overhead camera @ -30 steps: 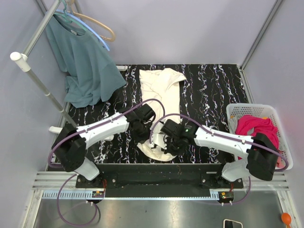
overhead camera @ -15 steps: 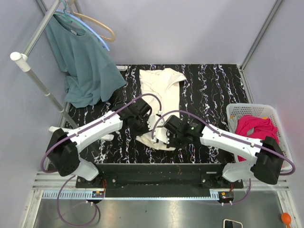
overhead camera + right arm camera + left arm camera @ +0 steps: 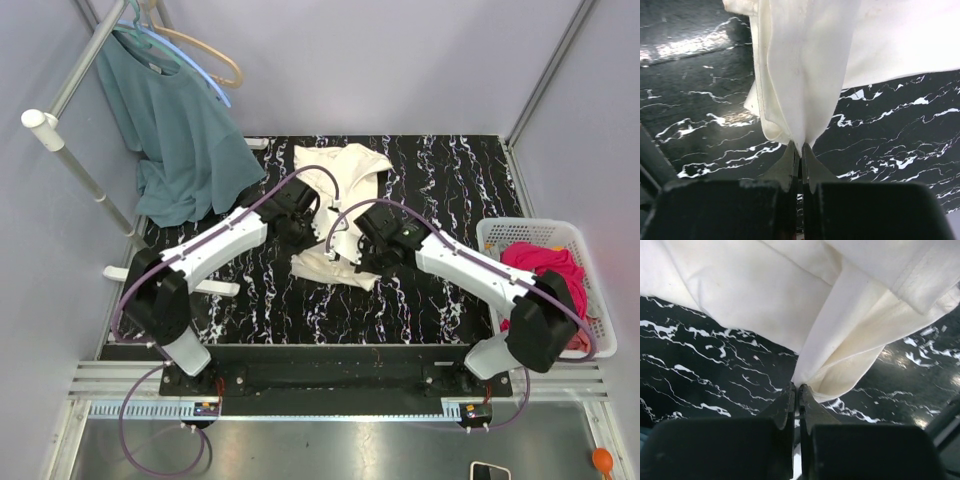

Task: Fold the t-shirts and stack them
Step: Fold the tshirt

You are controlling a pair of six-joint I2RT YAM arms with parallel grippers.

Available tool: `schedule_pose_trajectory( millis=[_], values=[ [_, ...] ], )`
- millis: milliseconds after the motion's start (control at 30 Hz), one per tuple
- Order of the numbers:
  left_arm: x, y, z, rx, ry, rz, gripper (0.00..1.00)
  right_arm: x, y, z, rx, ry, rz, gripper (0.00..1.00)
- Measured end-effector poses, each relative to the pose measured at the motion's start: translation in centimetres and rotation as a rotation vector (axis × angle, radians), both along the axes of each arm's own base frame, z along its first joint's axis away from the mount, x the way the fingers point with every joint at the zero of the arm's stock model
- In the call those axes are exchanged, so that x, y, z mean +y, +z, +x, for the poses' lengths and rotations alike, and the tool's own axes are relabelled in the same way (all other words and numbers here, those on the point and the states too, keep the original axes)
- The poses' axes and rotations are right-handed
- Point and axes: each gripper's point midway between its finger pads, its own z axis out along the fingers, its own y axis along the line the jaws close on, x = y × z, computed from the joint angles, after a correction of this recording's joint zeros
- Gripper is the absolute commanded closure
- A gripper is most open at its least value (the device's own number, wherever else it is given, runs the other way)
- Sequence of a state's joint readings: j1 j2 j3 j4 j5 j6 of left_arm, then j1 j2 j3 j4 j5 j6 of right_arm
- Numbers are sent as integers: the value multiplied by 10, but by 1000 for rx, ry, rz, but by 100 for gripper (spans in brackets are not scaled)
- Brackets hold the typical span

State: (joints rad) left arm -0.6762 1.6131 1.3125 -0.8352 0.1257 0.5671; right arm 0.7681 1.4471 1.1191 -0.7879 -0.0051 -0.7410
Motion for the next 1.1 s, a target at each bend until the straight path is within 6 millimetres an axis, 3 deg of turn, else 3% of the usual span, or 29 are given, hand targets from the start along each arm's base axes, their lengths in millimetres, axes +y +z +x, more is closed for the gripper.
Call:
schedule_pose_trajectory(
  millis=[367,1100],
  values=[
    [-6,-11,56,-30,59,3,100,-8,-13,52,9,-40,-72,100],
    [7,-35,151,-105,219,25,100,-4,-39,150,-11,-103,-126,100]
  ],
)
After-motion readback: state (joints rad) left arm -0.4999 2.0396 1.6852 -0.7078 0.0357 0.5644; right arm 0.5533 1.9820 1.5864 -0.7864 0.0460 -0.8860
